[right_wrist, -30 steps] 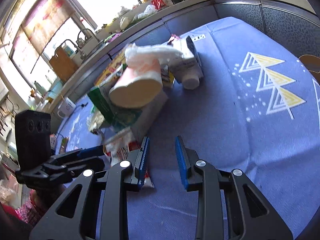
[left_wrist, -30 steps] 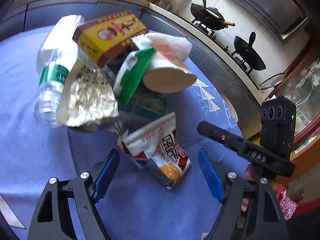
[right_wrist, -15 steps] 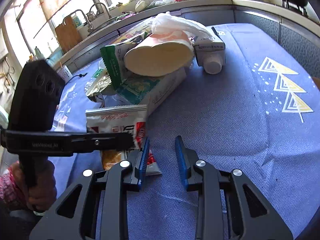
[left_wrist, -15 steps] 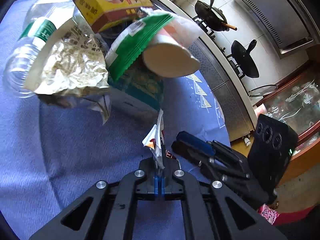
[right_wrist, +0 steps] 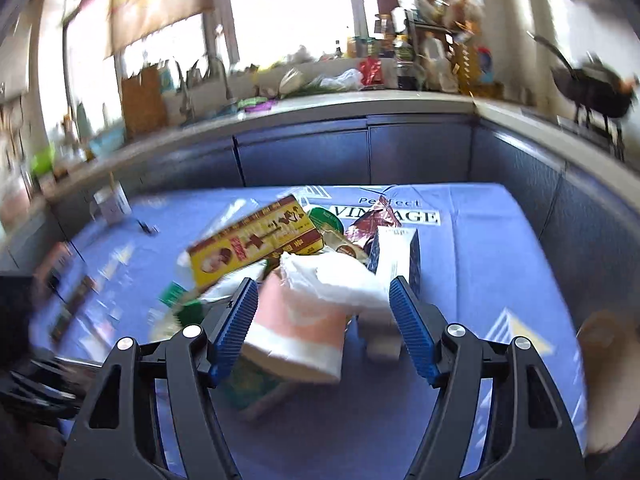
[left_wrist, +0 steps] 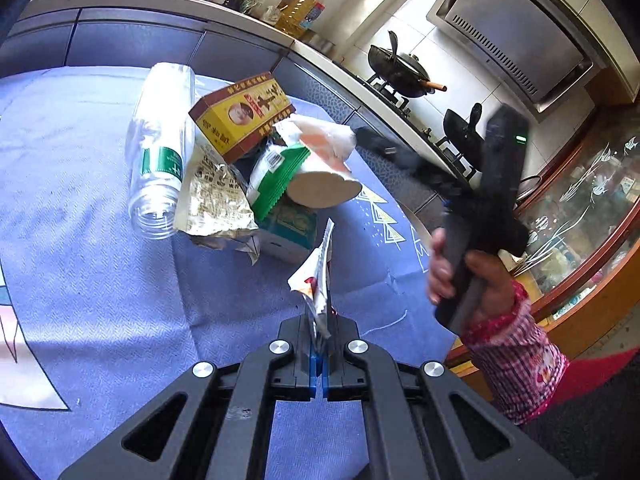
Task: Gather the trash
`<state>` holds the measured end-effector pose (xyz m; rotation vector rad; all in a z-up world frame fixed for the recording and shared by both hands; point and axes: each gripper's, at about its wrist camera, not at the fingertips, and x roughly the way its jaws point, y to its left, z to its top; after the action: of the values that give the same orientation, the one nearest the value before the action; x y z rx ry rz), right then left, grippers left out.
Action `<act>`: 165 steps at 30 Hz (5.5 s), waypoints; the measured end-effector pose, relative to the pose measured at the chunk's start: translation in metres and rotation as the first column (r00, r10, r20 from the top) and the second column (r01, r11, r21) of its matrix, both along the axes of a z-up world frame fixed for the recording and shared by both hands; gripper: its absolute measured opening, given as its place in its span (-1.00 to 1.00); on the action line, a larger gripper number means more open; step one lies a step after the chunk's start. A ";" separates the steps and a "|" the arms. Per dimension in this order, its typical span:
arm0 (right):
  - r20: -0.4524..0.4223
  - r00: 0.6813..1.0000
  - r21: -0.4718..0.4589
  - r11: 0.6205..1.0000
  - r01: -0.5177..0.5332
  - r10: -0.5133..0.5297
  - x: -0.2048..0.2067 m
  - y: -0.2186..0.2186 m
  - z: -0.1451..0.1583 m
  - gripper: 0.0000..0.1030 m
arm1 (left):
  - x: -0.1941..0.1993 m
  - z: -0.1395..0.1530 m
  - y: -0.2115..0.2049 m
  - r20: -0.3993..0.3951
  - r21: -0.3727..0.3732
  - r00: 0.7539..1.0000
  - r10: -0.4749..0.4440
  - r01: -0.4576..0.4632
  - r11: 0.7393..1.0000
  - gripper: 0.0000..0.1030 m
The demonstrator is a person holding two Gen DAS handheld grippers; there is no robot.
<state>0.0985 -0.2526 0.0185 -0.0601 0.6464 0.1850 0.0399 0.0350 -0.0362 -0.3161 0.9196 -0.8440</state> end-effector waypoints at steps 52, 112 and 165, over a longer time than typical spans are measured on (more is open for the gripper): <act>-0.059 0.791 0.381 0.718 0.582 -0.610 -0.113 -0.404 -0.030 0.31 | 0.107 0.002 -0.460 -0.015 0.311 0.919 -0.393 0.378 0.872 -0.12; -0.191 0.928 0.527 0.831 -0.178 0.320 -0.118 -0.018 -0.040 -0.04 | 0.044 -0.026 0.014 -0.246 0.009 0.964 0.098 -0.098 0.995 0.38; 0.049 0.911 0.457 0.820 0.345 -0.410 -0.105 -0.336 0.035 -0.96 | 0.081 0.061 -0.288 -0.002 0.102 0.933 -0.359 0.358 0.928 -0.56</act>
<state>-0.0069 -0.5884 0.0534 0.4901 0.4451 -0.0649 0.1212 -0.2533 0.0244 -0.0500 1.0175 -1.1295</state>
